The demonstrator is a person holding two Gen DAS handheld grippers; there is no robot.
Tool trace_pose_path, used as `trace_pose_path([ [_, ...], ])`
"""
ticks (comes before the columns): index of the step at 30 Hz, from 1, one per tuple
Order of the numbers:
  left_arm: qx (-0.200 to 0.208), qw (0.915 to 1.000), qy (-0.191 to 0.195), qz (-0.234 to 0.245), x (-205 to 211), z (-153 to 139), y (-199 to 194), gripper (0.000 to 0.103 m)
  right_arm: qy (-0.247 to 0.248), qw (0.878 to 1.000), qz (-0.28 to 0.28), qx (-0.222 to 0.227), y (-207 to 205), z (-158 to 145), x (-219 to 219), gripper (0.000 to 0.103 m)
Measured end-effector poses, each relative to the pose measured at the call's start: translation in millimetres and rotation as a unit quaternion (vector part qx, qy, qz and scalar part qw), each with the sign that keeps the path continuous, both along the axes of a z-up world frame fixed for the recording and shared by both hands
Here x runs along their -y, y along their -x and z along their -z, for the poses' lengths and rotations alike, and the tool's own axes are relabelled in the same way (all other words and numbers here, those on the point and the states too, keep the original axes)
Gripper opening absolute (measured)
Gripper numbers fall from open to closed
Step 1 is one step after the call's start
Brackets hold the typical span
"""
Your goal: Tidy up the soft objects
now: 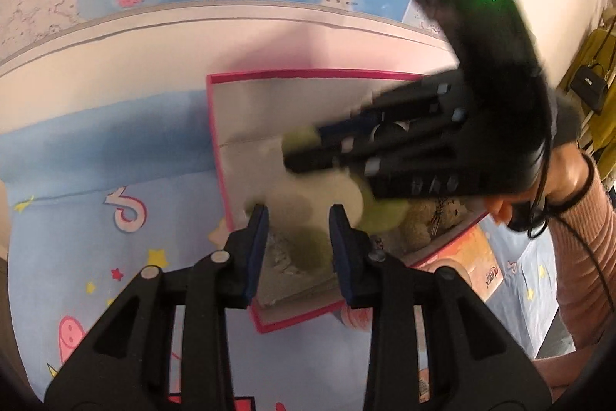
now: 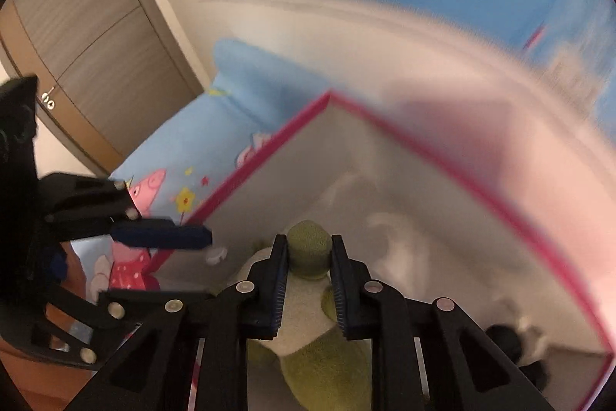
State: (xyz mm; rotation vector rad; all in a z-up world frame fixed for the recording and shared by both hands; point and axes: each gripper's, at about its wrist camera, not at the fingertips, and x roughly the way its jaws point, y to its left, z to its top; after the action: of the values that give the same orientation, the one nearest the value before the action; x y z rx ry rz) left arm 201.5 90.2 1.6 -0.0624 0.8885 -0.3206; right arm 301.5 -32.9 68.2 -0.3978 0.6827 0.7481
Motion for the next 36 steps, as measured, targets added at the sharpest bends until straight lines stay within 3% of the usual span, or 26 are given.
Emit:
trace_pose_path([
  [2, 0.001, 1.0000, -0.005, 0.006, 5, -2, -6, 0.034, -0.009, 1.000, -0.003, 0.009, -2, -12, -1, 0.020],
  [6, -0.001, 0.9999, -0.003, 0.012, 14, -3, -18, 0.034, 0.021, 0.997, 0.018, 0.072, -4, -30, -12, 0.020],
  [8, -0.004, 1.0000, 0.000, 0.007, 16, -1, -22, 0.034, 0.034, 0.996, 0.024, 0.080, -6, -28, -17, 0.026],
  [10, -0.007, 1.0000, 0.005, 0.002, 13, 0, -23, 0.034, 0.032, 0.997, 0.041, 0.059, -8, -25, -18, 0.037],
  [15, 0.011, 0.9999, 0.008, -0.010, 2, -6, 1, 0.034, -0.023, 0.996, 0.052, 0.065, 21, -31, 11, 0.038],
  [19, 0.028, 0.9993, 0.024, -0.010, -11, -11, 36, 0.034, -0.087, 0.994, 0.027, 0.068, 71, -36, 51, 0.038],
  [24, 0.028, 0.9979, 0.057, 0.016, -18, -12, 86, 0.035, -0.146, 0.988, -0.049, 0.025, 143, -15, 92, 0.046],
  [27, 0.010, 0.9977, 0.059, 0.034, -14, 1, 110, 0.037, -0.158, 0.983, -0.079, -0.039, 177, 20, 106, 0.047],
  [32, -0.048, 0.9950, 0.064, 0.060, 5, 38, 137, 0.037, -0.125, 0.982, -0.044, -0.134, 196, 96, 109, 0.047],
  [36, -0.081, 0.9924, 0.060, 0.071, 17, 56, 152, 0.037, -0.138, 0.973, -0.025, -0.182, 195, 134, 103, 0.047],
])
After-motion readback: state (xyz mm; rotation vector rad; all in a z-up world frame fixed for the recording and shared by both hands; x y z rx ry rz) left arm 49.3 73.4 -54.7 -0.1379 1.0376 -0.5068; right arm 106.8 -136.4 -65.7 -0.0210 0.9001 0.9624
